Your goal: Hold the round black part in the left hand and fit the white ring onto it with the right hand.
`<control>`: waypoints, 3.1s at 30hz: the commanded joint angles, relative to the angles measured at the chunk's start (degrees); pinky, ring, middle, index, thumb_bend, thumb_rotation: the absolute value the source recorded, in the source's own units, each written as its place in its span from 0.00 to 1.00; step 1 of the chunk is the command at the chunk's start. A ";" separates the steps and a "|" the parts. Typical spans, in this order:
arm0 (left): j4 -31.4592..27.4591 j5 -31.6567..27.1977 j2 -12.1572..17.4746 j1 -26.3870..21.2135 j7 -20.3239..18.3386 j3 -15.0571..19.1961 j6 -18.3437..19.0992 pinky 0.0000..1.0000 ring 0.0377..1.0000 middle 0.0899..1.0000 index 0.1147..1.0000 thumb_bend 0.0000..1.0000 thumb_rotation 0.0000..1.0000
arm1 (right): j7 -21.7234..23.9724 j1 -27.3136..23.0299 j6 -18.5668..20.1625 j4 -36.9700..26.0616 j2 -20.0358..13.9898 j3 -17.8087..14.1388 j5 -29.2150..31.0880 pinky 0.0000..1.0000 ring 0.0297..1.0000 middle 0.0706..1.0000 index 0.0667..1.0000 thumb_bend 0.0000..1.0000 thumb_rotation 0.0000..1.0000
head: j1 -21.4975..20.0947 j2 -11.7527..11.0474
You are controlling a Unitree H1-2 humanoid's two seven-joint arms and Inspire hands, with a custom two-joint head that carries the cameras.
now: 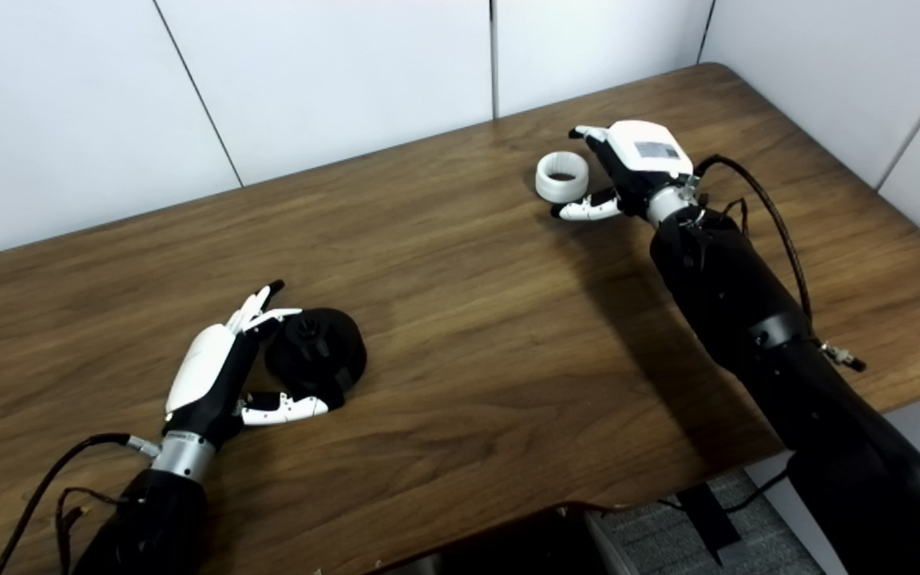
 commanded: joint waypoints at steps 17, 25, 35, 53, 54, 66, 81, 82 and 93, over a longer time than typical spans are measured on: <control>0.23 2.58 -0.41 2.41 -1.20 -1.62 0.56 0.98 1.00 1.00 0.68 1.00 0.32 | -0.25 -5.79 1.86 2.07 -1.41 3.91 -0.43 0.89 0.91 0.86 0.90 0.70 0.47 | 1.26 0.35; 0.22 2.58 -0.36 2.60 -1.09 -1.60 0.33 0.98 1.00 1.00 0.67 1.00 0.32 | -0.43 -7.03 1.68 3.90 -1.31 4.98 -0.25 0.89 0.90 0.86 0.90 0.69 0.47 | 1.72 0.43; 0.13 2.73 -0.30 2.80 -0.85 -1.64 0.08 0.98 1.00 1.00 0.67 1.00 0.33 | -0.50 -7.94 1.91 4.63 -1.64 6.38 -1.00 0.87 0.88 0.85 0.88 0.69 0.48 | 1.81 0.72; -0.67 2.72 0.20 3.11 -1.93 -1.28 0.24 0.98 1.00 1.00 0.67 1.00 0.36 | 1.52 -8.51 3.38 4.42 -3.17 7.85 -3.40 0.89 0.87 0.82 0.82 0.63 0.44 | 1.84 1.05; -0.79 2.60 0.22 3.14 -2.08 -1.24 0.25 0.98 1.00 1.00 0.67 1.00 0.35 | 1.78 -8.51 3.49 4.33 -3.39 7.92 -3.51 0.89 0.87 0.82 0.82 0.63 0.44 | 1.72 1.07; -0.73 2.70 0.19 3.30 -1.93 -1.24 -0.28 0.98 1.00 1.00 0.66 1.00 0.34 | 3.54 -9.02 4.49 4.46 -5.01 8.39 -3.74 0.90 0.86 0.81 0.83 0.63 0.43 | 1.87 1.33; -1.44 2.29 0.76 3.35 -2.87 -0.93 -0.02 0.99 1.00 1.00 0.67 1.00 0.34 | 4.86 -11.16 3.93 7.53 -7.04 9.40 -3.79 0.86 0.85 0.81 0.84 0.65 0.30 | 1.52 1.57; -1.53 2.24 0.77 3.33 -3.08 -0.91 0.15 0.99 1.00 1.00 0.67 1.00 0.34 | 4.94 -11.19 4.01 7.47 -7.08 9.50 -3.80 0.86 0.85 0.81 0.84 0.66 0.32 | 1.60 1.58; -1.97 2.36 0.98 3.25 -3.61 -0.80 0.45 0.98 1.00 1.00 0.67 1.00 0.35 | 4.63 -10.94 4.31 6.70 -6.25 9.63 -3.90 0.87 0.83 0.76 0.82 0.68 0.38 | 2.08 1.82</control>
